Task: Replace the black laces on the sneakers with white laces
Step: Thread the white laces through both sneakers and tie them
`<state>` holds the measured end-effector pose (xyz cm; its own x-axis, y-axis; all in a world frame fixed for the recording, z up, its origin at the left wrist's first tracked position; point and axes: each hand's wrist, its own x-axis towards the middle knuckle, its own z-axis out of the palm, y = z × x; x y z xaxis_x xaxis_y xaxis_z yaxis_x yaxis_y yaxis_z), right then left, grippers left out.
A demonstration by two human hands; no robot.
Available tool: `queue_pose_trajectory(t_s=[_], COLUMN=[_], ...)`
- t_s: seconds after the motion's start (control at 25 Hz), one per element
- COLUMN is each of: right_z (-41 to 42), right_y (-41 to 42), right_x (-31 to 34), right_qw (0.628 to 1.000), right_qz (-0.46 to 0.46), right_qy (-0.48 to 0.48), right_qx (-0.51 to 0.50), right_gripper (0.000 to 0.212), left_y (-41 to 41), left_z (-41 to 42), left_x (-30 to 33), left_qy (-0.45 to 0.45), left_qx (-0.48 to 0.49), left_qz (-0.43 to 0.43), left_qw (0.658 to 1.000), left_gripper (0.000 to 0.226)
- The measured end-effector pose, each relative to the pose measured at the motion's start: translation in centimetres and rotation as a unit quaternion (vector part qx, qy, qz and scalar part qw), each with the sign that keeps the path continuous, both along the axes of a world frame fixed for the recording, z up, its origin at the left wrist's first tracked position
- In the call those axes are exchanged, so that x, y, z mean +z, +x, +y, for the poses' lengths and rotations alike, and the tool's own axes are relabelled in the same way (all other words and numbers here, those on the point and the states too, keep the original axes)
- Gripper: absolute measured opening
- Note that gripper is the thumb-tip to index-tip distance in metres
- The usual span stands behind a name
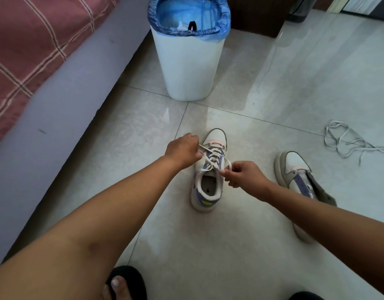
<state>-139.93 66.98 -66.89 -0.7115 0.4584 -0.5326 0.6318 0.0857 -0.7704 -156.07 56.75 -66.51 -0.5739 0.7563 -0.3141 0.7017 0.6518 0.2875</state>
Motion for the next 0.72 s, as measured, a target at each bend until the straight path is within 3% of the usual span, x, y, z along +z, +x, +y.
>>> queue_pose_trajectory(t_s=[0.12, 0.16, 0.2, 0.28, 0.32, 0.4, 0.48, 0.56, 0.64, 0.72], right_z=[-0.4, -0.5, -0.6, -0.5, -0.5, -0.3, -0.3, -0.6, -0.6, -0.4], right_y=[0.0, 0.0, -0.1, -0.1, -0.1, -0.2, -0.2, -0.2, -0.2, -0.2], right_x=[0.3, 0.3, 0.4, 0.5, 0.5, 0.5, 0.4, 0.4, 0.4, 0.4], right_qw=[0.998, 0.998, 0.997, 0.996, 0.995, 0.994, 0.993, 0.991, 0.991, 0.992], right_qz=[0.001, -0.002, -0.006, -0.012, -0.013, -0.014, -0.016, -0.017, -0.018, -0.02], right_qy=[-0.052, -0.06, -0.068, -0.083, -0.087, -0.09, -0.099, -0.115, -0.122, -0.114], right_qx=[-0.032, -0.035, -0.036, -0.042, -0.047, -0.055, -0.06, -0.058, -0.051, -0.05], right_gripper=[0.02, 0.019, 0.019, 0.019, 0.019, 0.02, 0.02, 0.02, 0.021, 0.021], left_y=[1.0, 0.6, 0.1, -0.3, -0.4, -0.7, -0.5, -1.4, -1.6, -2.0], left_z=[1.2, 1.1, 0.8, 0.4, 0.4, 0.5, 1.0, 0.6, -0.5, -1.0], left_x=[0.4, 0.2, -0.2, -0.3, -0.4, -0.6, 0.1, -0.3, -0.4, -1.1], left_qy=[0.104, 0.088, 0.044, -0.033, -0.059, 0.02, 0.017, -0.086, -0.128, -0.138], left_qx=[0.207, 0.194, 0.141, 0.112, 0.133, 0.199, 0.283, 0.143, 0.002, -0.018], left_qz=[-0.21, -0.208, -0.136, -0.028, -0.044, -0.142, -0.248, -0.074, 0.127, 0.145], left_qw=[0.95, 0.955, 0.98, 0.993, 0.988, 0.969, 0.926, 0.983, 0.984, 0.98], left_gripper=[0.007, 0.007, 0.012, 0.024, 0.023, 0.013, 0.018, 0.012, 0.022, 0.023])
